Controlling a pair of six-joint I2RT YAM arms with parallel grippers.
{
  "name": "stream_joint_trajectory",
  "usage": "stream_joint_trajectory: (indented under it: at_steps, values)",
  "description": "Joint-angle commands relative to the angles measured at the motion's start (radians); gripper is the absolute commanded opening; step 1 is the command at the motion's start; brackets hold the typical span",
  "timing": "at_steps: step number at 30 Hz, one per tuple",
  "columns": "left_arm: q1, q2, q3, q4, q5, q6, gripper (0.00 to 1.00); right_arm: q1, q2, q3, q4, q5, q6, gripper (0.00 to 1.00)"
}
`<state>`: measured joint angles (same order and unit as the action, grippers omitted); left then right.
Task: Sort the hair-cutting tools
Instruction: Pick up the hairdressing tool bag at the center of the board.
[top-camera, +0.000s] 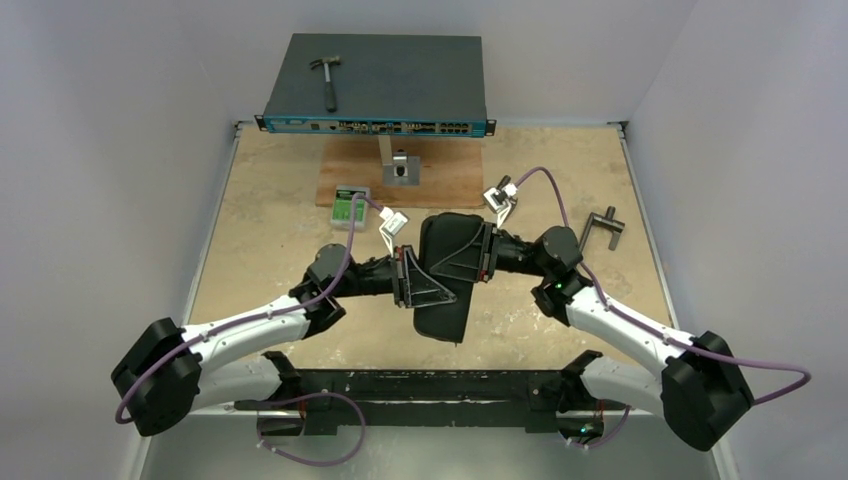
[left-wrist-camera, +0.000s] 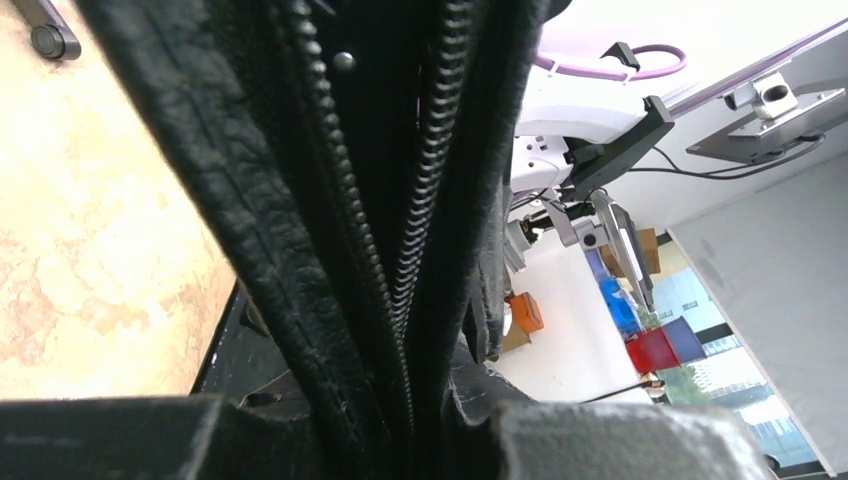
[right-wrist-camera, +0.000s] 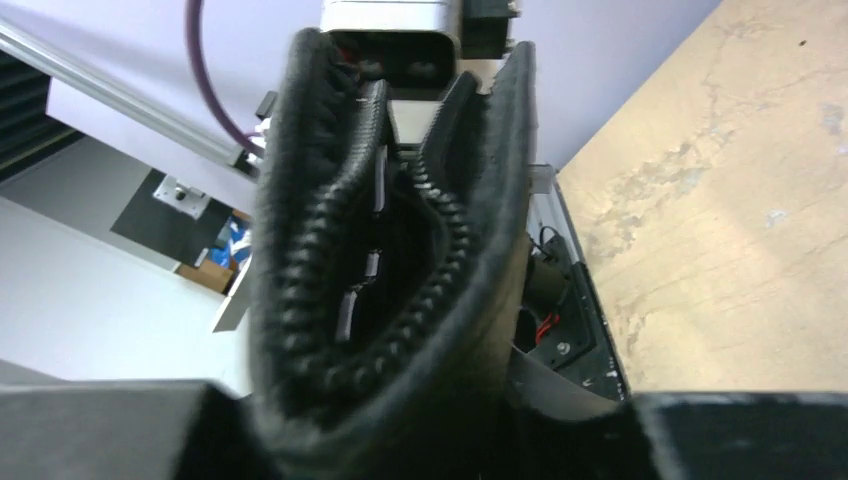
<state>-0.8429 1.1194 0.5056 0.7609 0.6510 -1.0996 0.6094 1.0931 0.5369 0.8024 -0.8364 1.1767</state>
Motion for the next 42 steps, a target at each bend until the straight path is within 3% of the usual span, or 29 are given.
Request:
stream_joint_trajectory:
  at_steps: [1,4,5,7,9,11,13,18,23,26,30,34,42]
  values:
    - [0.017,-0.042,0.083,0.063,-0.015,0.027,0.00,0.004,-0.001,0.026,0.055,-0.027,0.000,0.22]
    - [0.022,-0.060,0.087,0.015,-0.029,0.052,0.03,0.004,0.006,0.017,0.097,-0.029,0.023,0.01]
    - [0.023,-0.067,0.086,0.000,-0.035,0.061,0.12,0.006,0.007,0.017,0.112,-0.024,0.032,0.00]
    - [0.025,-0.089,0.083,-0.055,-0.056,0.089,0.42,0.004,0.006,0.022,0.134,-0.008,0.045,0.00]
    - [0.025,-0.127,0.074,-0.142,-0.095,0.128,0.64,-0.004,-0.001,0.034,0.124,0.017,0.050,0.00]
    - [0.025,-0.189,0.064,-0.296,-0.162,0.178,0.81,-0.020,-0.012,0.046,0.092,0.056,0.047,0.00]
    - [0.025,-0.270,0.052,-0.441,-0.252,0.238,0.91,-0.034,-0.022,0.052,0.069,0.105,0.049,0.00]
    - [0.022,-0.505,0.021,-0.743,-0.499,0.342,0.99,-0.048,-0.040,0.051,0.011,0.263,0.055,0.00]
    - [-0.051,-0.573,0.049,-0.947,-0.643,0.441,1.00,-0.048,-0.050,0.078,-0.052,0.403,0.047,0.00]
    - [-0.175,-0.544,0.090,-0.990,-0.786,0.496,1.00,-0.048,-0.046,0.085,-0.070,0.473,0.068,0.00]
    - [-0.271,-0.456,0.159,-1.030,-0.870,0.531,0.97,-0.047,-0.045,0.069,-0.077,0.559,0.101,0.00]
    - [-0.325,-0.386,0.210,-1.039,-0.907,0.562,0.90,-0.047,-0.045,0.054,-0.068,0.597,0.128,0.00]
    - [-0.367,-0.303,0.278,-1.009,-0.965,0.616,0.87,-0.048,-0.054,0.087,-0.110,0.606,0.124,0.00]
